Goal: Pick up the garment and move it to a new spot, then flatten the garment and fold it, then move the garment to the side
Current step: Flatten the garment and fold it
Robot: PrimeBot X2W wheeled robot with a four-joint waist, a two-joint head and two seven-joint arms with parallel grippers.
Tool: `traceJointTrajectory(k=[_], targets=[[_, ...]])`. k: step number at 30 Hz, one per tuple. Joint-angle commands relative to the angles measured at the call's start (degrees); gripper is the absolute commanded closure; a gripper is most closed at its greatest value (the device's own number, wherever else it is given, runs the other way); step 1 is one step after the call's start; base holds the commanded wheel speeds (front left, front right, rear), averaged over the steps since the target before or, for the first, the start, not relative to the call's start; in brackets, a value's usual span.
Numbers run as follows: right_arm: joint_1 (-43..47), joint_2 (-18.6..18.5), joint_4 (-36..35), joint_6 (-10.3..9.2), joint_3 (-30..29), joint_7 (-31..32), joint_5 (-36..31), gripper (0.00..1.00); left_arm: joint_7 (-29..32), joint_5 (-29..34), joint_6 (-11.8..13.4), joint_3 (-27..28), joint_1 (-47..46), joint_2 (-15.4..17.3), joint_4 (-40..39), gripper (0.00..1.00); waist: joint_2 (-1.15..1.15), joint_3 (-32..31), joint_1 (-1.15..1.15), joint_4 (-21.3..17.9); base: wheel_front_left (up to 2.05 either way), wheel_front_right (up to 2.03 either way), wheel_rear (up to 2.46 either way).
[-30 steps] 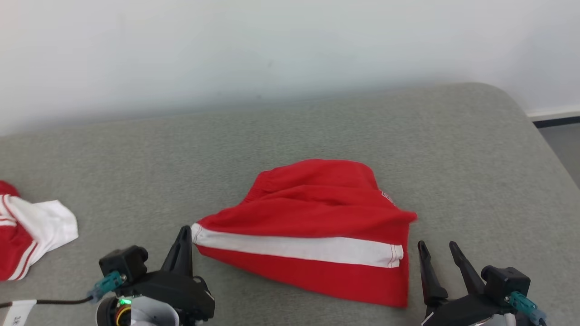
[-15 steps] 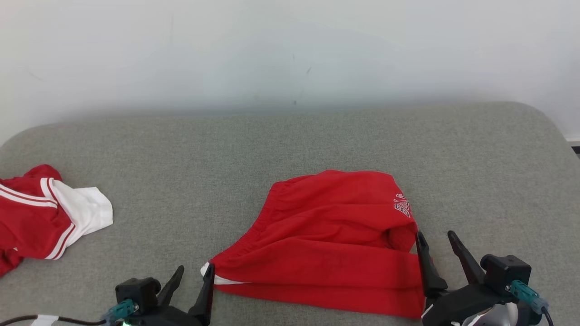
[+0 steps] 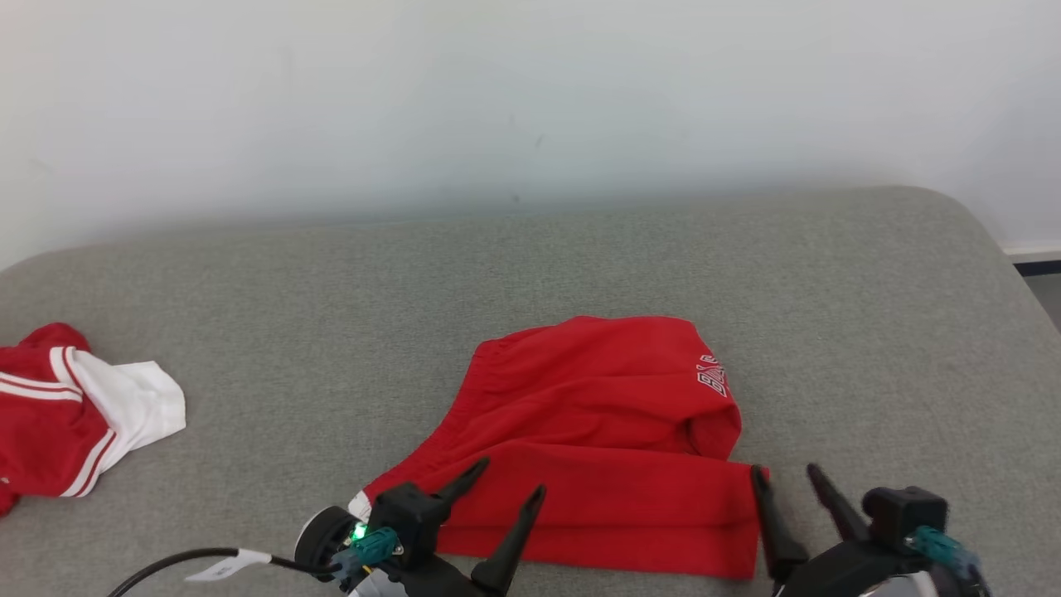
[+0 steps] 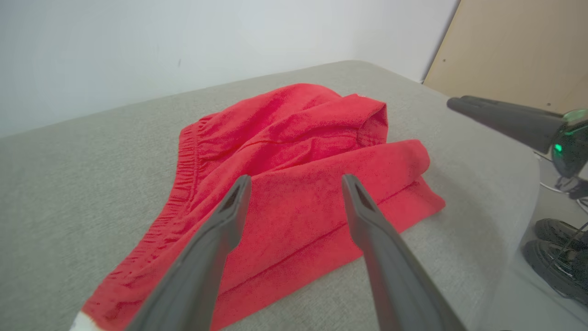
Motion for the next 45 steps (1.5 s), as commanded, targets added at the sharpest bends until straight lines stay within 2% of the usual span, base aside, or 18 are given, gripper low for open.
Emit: traceJointTrajectory(k=[1,5,7,16,17,18,19,20,21,22,28,34,39,45], targets=[[-0.2,0.0,0.3,0.05,0.3,1.2,-0.7,0.00,-1.1,0.0,0.7,0.6,0.0,-0.1,0.0,0.00,0.00,0.3,0.00,-1.1,0.00,0.00,0.00],[-1.4,-0.3,2.7,0.06,-0.2,7.8,-1.3,0.00,-7.7,-0.2,4.8,3.8,2.3,-1.6,-1.0,0.00,0.00,1.0,0.00,-1.1,0.00,0.00,0.00],[-1.7,-0.2,3.3,0.05,-0.8,10.1,-1.5,0.00,-10.2,-1.0,6.1,5.7,3.5,-1.7,-1.4,0.00,0.00,1.2,0.00,-0.6,0.00,0.00,0.00],[-4.6,-0.4,6.2,0.05,-1.7,14.3,-0.6,0.00,-13.4,-2.5,8.6,12.7,8.8,-0.6,-4.9,0.00,0.00,1.8,0.00,3.4,0.00,0.00,0.00],[-4.7,-0.3,6.5,0.05,-2.0,14.7,-0.6,0.14,-13.4,-2.6,8.9,13.5,9.5,-0.5,-5.2,0.00,0.00,1.8,0.00,3.8,0.00,0.00,0.00],[-4.6,-0.3,6.7,0.05,-2.2,14.8,-0.5,0.21,-13.5,-2.8,9.2,14.3,10.1,-0.3,-5.5,0.00,0.00,1.8,0.00,4.1,0.00,0.00,0.00],[-4.5,-0.2,6.8,0.05,-2.3,15.0,-0.5,0.64,-13.5,-3.0,9.4,15.2,10.7,-0.2,-6.0,0.00,0.00,1.9,0.00,4.4,0.00,0.00,0.00],[-4.4,-0.2,6.7,0.05,-2.5,15.0,-0.5,0.75,-13.6,-3.1,9.8,15.8,11.2,0.0,-6.3,0.00,0.00,1.9,0.00,4.7,0.00,0.00,0.00],[-4.2,-0.1,6.7,0.05,-2.7,14.9,-0.5,0.93,-13.6,-3.2,9.8,16.6,11.9,0.2,-6.7,0.00,0.00,1.9,0.00,4.9,0.00,0.00,0.00],[-4.1,-0.2,6.4,0.05,-2.6,14.4,-0.6,1.00,-13.6,-3.2,10.2,17.3,12.4,0.4,-7.0,0.00,0.00,1.9,0.00,5.1,0.00,0.00,0.00],[-5.0,-0.1,3.0,0.05,-2.9,11.9,-0.1,1.00,-13.6,-3.1,10.1,19.5,14.5,0.8,-8.4,0.00,0.00,1.8,0.00,6.0,0.00,0.00,0.00],[-7.7,-0.7,0.9,0.05,-4.2,12.9,0.8,1.00,-13.6,-3.3,9.8,19.5,14.6,0.3,-8.1,0.00,0.00,1.8,0.00,6.7,0.00,0.00,0.00],[-13.1,-1.3,4.0,0.05,-7.3,13.6,2.5,1.00,-13.6,-3.4,9.0,19.1,13.5,-0.4,-7.3,0.00,0.00,2.4,0.00,8.3,0.00,0.00,0.00],[-19.8,-2.0,11.8,0.05,-13.1,12.6,0.9,1.00,-13.2,-3.7,8.9,18.6,12.5,-0.9,-6.4,0.00,0.00,3.6,0.00,11.5,0.00,0.00,0.00]])
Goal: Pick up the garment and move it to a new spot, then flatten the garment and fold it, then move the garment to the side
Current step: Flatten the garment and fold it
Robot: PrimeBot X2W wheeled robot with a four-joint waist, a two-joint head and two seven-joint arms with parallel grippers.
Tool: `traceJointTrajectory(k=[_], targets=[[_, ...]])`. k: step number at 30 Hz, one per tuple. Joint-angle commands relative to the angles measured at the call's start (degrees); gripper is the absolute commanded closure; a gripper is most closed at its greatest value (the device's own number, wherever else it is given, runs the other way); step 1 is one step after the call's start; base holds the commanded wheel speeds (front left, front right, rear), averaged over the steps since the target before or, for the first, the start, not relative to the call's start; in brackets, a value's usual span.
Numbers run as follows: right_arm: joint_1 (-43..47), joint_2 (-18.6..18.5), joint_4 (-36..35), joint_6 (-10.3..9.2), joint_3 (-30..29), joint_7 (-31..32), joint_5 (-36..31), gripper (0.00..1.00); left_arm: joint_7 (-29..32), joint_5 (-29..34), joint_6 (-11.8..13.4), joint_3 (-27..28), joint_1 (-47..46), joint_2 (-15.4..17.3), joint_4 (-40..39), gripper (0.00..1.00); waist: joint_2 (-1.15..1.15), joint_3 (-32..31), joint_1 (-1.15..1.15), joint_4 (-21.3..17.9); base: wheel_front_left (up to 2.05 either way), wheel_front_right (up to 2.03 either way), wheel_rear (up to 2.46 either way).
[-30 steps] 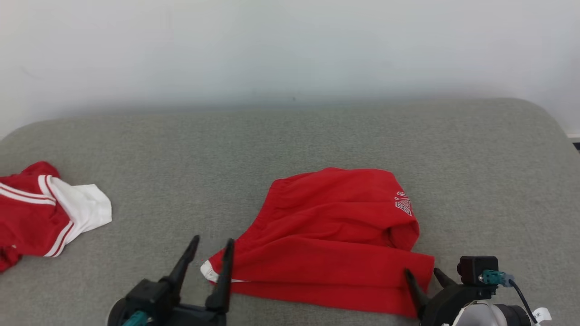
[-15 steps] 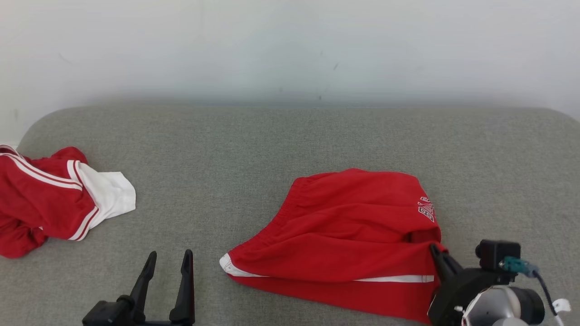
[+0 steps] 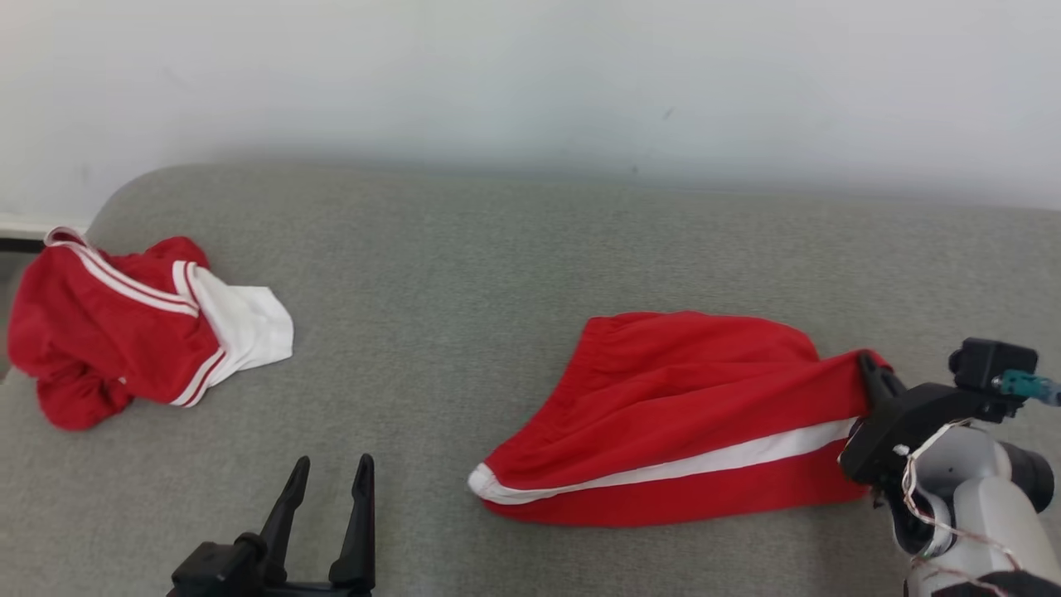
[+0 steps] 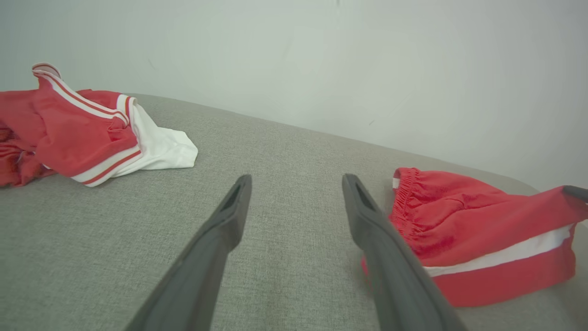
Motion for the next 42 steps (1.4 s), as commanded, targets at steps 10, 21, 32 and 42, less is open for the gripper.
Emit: traceJointTrajectory(k=[10,21,32,42], targets=[[-9.0,-3.1,14.6,0.06,0.2,-5.5,-0.9,0.56,0.9,-0.2,-1.0,-1.5,-1.8,-0.2,1.7,0.00,0.00,1.8,0.00,4.1,0.00,0.00,0.00],[-5.5,-4.3,18.3,0.06,0.0,-1.0,1.0,0.00,1.8,-0.9,-0.7,-2.0,0.3,0.4,2.1,0.00,0.00,-1.7,0.00,0.8,0.00,0.00,0.00],[3.3,-3.6,4.7,0.06,-0.7,4.8,1.8,0.00,5.7,0.4,-2.6,-4.3,-0.9,3.4,3.0,0.00,0.00,-3.5,0.00,-3.6,0.00,0.00,0.00],[7.8,-1.3,-6.3,0.06,-0.2,9.7,1.7,0.00,14.3,3.7,-8.0,-11.2,-8.7,6.9,8.3,0.00,0.00,-1.4,0.00,-5.2,0.00,0.00,0.00]])
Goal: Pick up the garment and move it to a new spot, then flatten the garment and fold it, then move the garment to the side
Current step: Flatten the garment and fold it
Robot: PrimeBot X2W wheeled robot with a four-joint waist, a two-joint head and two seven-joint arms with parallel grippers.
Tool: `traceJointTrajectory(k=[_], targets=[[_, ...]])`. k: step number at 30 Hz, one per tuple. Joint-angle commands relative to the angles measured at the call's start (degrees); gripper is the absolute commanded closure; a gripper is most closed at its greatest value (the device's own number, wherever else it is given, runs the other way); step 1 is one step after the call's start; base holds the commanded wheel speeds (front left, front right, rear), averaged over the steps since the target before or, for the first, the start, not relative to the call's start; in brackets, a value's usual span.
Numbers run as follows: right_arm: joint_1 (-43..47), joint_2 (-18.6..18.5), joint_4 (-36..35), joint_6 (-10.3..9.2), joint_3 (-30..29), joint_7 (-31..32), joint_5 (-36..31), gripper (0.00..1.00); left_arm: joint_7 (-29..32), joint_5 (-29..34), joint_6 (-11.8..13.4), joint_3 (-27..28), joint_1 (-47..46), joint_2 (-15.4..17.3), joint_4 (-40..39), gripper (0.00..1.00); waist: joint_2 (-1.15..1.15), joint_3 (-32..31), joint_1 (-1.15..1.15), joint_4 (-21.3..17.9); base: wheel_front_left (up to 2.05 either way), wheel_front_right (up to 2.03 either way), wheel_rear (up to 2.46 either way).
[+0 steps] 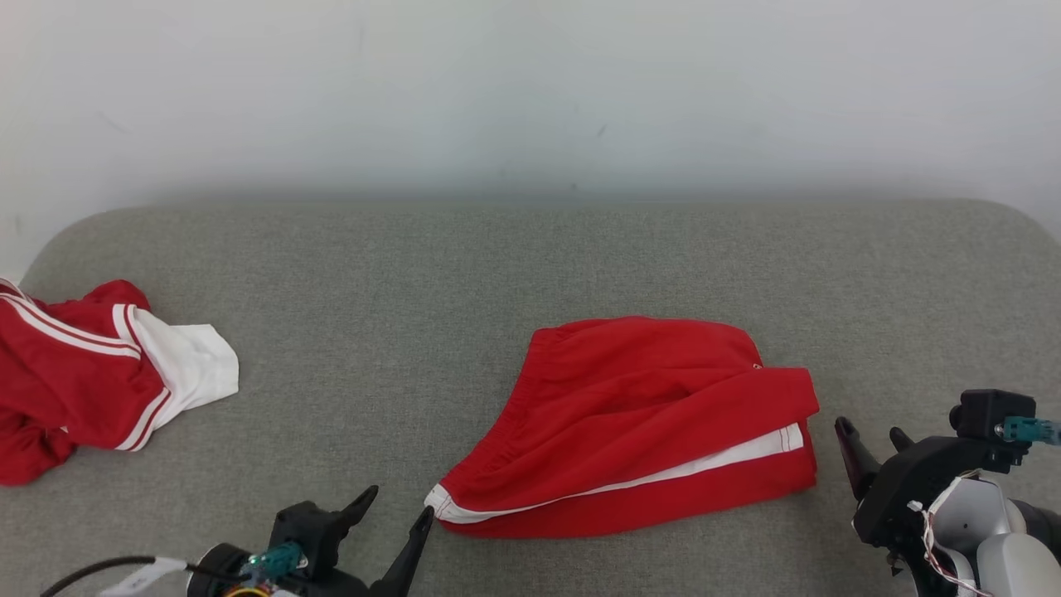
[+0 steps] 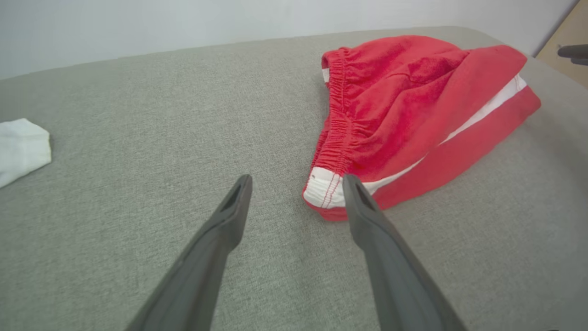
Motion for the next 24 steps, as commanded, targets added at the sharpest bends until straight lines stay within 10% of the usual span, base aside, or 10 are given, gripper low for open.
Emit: traceJointTrajectory(k=[1,16,21,22,24], targets=[[0.3,0.1,-0.7,0.06,0.2,0.2,-0.1,0.00,0.5,0.3,-0.4,-0.3,-1.3,0.5,0.6,0.00,0.00,0.6,0.00,-0.4,0.00,0.00,0.00],[-0.2,0.5,-2.7,0.06,2.5,0.7,0.7,0.00,4.6,-6.4,-2.4,-11.3,-10.3,3.3,6.8,0.00,0.00,3.6,0.00,-1.9,0.00,0.00,0.00],[-0.3,0.8,-2.6,0.06,2.6,0.6,0.7,0.00,3.4,-8.8,-2.4,-14.4,-12.1,4.1,7.5,0.51,0.00,3.8,0.00,-1.9,0.00,0.00,0.00],[-0.3,0.9,-2.5,0.06,2.6,0.6,0.8,0.00,2.9,-9.1,-2.4,-14.7,-12.4,4.2,7.8,0.51,0.00,3.8,0.00,-1.9,0.00,0.00,0.00],[-0.3,0.9,-2.5,0.06,2.7,0.6,0.9,0.00,2.3,-9.3,-2.3,-15.1,-13.1,4.4,8.5,0.19,0.00,3.7,0.00,-1.9,0.00,0.00,0.00]])
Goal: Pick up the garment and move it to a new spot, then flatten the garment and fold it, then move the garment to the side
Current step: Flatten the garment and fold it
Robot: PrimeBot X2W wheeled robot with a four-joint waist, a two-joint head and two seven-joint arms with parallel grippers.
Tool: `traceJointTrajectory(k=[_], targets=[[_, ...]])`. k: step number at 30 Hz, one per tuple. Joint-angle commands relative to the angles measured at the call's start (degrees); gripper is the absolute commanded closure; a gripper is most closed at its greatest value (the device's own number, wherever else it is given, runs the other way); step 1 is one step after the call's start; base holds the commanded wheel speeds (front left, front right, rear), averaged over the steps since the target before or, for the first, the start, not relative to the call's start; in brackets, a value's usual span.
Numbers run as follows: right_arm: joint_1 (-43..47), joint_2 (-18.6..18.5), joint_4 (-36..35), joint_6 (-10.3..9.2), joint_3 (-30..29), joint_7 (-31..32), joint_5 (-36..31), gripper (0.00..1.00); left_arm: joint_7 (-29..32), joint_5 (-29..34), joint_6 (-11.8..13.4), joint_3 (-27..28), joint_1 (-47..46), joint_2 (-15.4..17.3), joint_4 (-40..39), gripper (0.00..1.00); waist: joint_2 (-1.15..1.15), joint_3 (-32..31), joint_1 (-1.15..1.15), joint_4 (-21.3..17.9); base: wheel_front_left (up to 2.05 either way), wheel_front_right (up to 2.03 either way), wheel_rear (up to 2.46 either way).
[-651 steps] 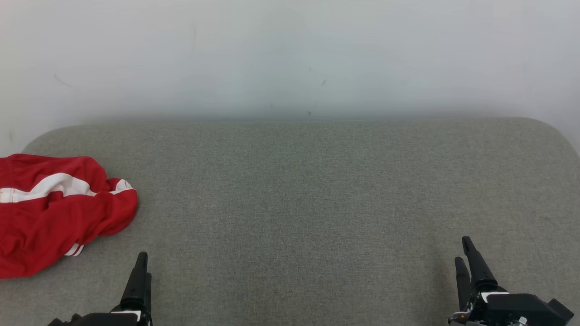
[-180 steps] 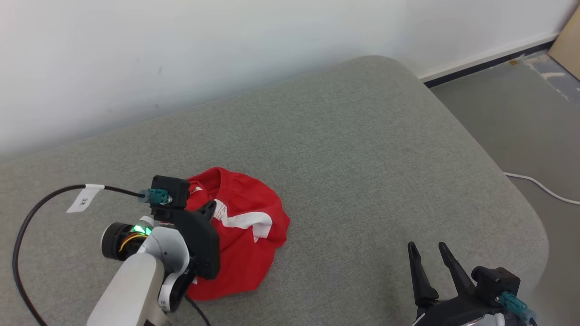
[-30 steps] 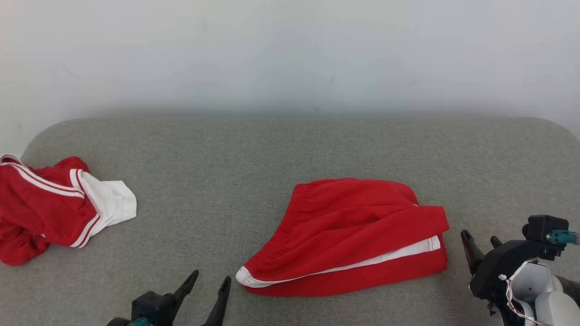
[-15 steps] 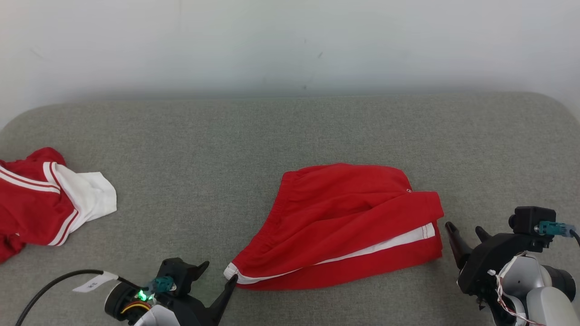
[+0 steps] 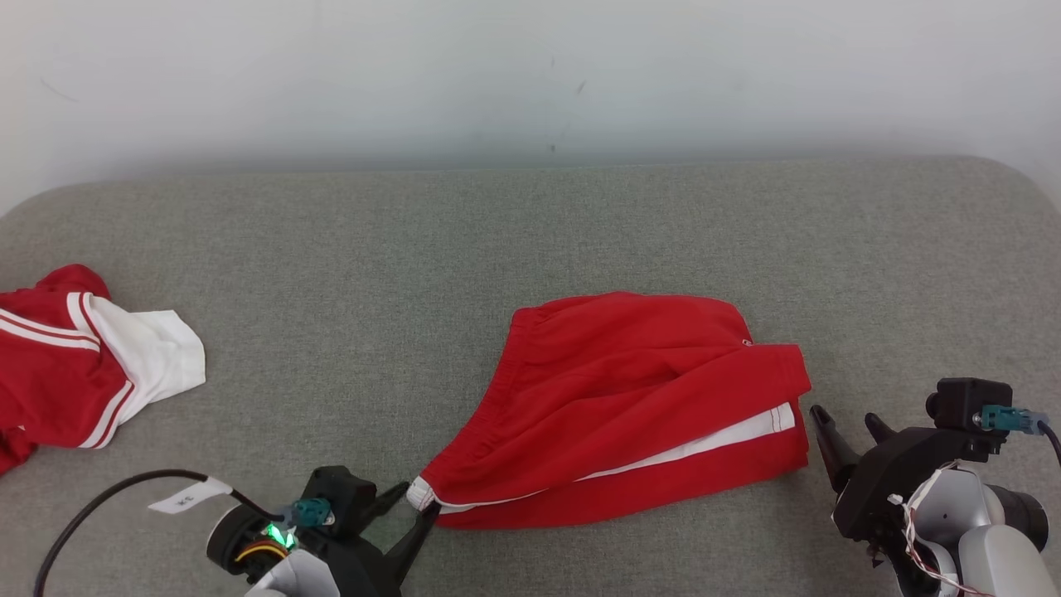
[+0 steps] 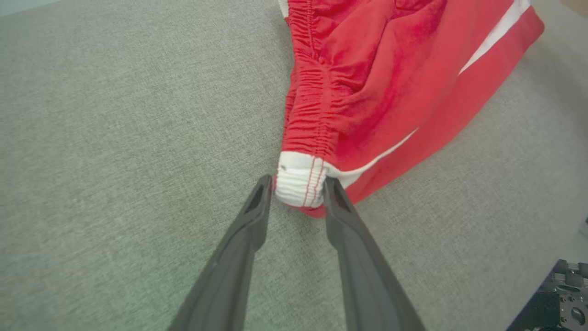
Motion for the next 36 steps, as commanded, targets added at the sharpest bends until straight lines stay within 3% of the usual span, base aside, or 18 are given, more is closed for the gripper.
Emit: traceJointTrajectory(k=[1,3,4,5,6,7,10,11,22,36], targets=[[-0.2,0.2,0.2,0.06,0.1,-0.2,0.3,0.00,-0.8,-0.6,0.1,-0.4,-1.2,0.4,0.7,0.03,0.00,0.0,0.00,0.0,0.00,0.00,0.00],[-0.1,0.1,0.1,0.06,0.1,-0.2,0.2,0.00,-1.1,-1.1,0.1,-1.1,-1.6,0.6,1.1,0.01,0.00,0.0,0.00,0.1,0.00,0.00,0.00],[-0.1,0.1,0.1,0.06,0.0,-0.2,0.2,0.00,-1.2,-1.5,0.1,-1.4,-1.9,0.7,1.1,0.08,0.00,0.0,0.00,0.2,0.00,0.00,0.00],[-0.1,0.1,0.1,0.06,0.0,-0.2,0.2,0.00,-1.2,-1.5,0.1,-1.4,-1.9,0.7,1.1,0.08,0.00,0.0,0.00,0.2,0.00,0.00,0.00],[-0.2,0.2,0.1,0.06,0.0,-0.2,0.1,0.00,-1.3,-1.9,0.1,-1.9,-2.2,0.8,1.2,0.20,0.00,0.0,0.00,0.2,0.00,0.00,0.00],[-0.2,0.2,0.1,0.06,0.0,-0.2,0.0,0.00,-1.4,-2.3,0.1,-2.3,-2.4,0.9,1.2,0.42,0.00,0.1,0.00,0.2,0.00,0.00,0.00],[-0.3,0.4,0.2,0.06,0.2,-0.2,0.0,0.00,-1.7,-3.4,0.1,-3.7,-3.1,0.5,1.6,0.82,0.00,0.2,0.00,0.3,0.00,0.00,0.00],[-0.4,0.4,0.3,0.06,0.3,-0.1,0.1,0.00,-2.1,-3.6,0.1,-4.1,-3.3,0.4,1.7,1.00,0.00,0.2,0.00,0.3,0.00,0.00,0.00],[0.8,-1.4,2.8,0.06,1.0,2.4,-3.0,0.00,-6.1,-5.6,0.5,-4.0,-1.3,-0.5,3.9,1.00,0.00,0.5,0.00,0.7,0.00,0.00,0.00],[-4.6,-2.2,6.1,0.06,8.6,0.8,-8.1,0.00,-8.0,-6.3,0.7,-4.4,-2.5,-2.4,4.5,1.00,0.00,1.7,0.00,2.7,0.00,0.00,0.00]])
